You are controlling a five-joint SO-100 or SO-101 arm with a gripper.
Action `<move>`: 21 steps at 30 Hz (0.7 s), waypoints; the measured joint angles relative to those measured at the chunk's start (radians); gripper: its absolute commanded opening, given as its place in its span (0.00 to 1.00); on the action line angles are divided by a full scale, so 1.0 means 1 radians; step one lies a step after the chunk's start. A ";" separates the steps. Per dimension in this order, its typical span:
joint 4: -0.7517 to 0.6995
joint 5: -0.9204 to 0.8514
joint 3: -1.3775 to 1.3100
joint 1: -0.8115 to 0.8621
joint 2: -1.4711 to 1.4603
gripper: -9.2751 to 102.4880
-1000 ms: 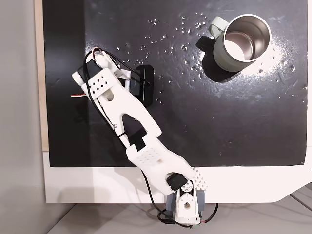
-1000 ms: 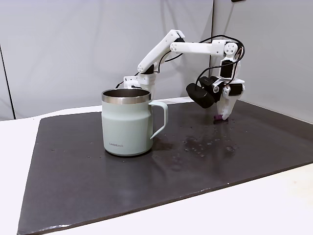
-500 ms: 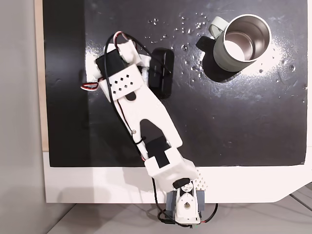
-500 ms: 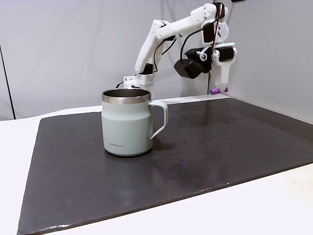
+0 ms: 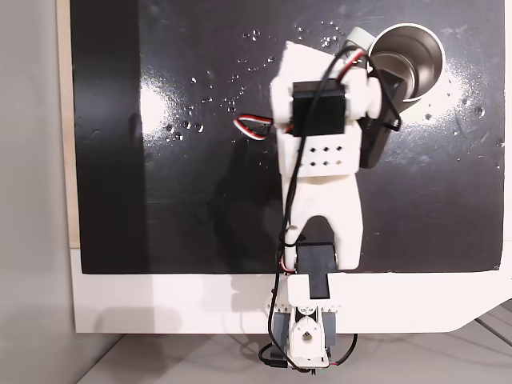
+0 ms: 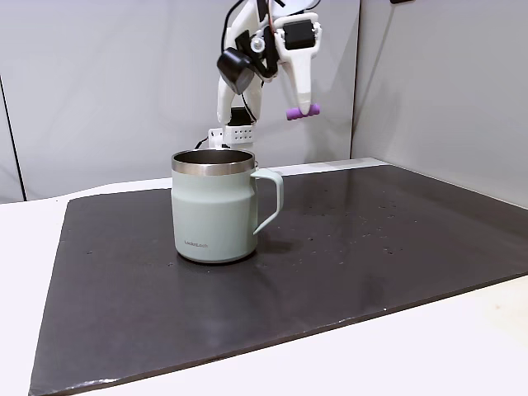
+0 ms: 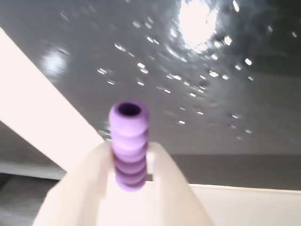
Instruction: Grasp a pengrip and put it in the cup.
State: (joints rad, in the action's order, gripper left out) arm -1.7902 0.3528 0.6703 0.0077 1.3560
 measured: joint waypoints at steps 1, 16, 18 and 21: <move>0.000 -0.020 -0.015 0.029 0.000 0.08; -0.002 -0.239 -0.351 0.321 -0.224 0.08; -0.002 -0.252 -0.396 0.328 -0.273 0.09; -0.002 -0.267 -0.431 0.328 -0.308 0.10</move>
State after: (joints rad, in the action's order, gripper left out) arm -1.7917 0.0859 0.2393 0.3359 1.0477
